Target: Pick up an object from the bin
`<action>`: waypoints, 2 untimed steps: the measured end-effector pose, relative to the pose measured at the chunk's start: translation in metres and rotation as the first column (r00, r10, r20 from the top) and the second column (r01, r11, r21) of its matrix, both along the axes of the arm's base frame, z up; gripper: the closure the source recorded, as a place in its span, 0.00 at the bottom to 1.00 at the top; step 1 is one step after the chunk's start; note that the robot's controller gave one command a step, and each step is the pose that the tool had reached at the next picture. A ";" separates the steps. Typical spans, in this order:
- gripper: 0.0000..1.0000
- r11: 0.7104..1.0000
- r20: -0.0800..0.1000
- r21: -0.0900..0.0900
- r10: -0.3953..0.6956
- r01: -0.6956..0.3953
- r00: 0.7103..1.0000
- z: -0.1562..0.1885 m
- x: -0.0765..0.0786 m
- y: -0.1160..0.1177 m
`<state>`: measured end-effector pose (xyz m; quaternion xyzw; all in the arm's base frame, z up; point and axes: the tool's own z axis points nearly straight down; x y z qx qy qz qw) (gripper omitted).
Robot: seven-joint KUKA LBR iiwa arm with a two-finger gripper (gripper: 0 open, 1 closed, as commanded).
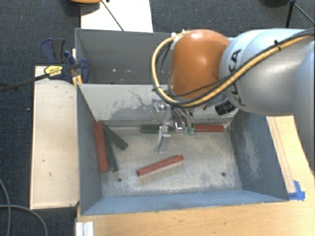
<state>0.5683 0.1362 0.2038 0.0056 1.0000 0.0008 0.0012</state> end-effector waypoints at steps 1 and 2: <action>0.00 1.000 0.000 0.000 -0.001 0.001 1.000 0.000 0.000 0.000; 0.00 0.996 0.004 0.000 0.084 -0.084 0.996 -0.044 -0.018 -0.008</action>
Offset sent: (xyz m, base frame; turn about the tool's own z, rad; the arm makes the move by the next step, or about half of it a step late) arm -0.0508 -0.0236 -0.1251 -0.2074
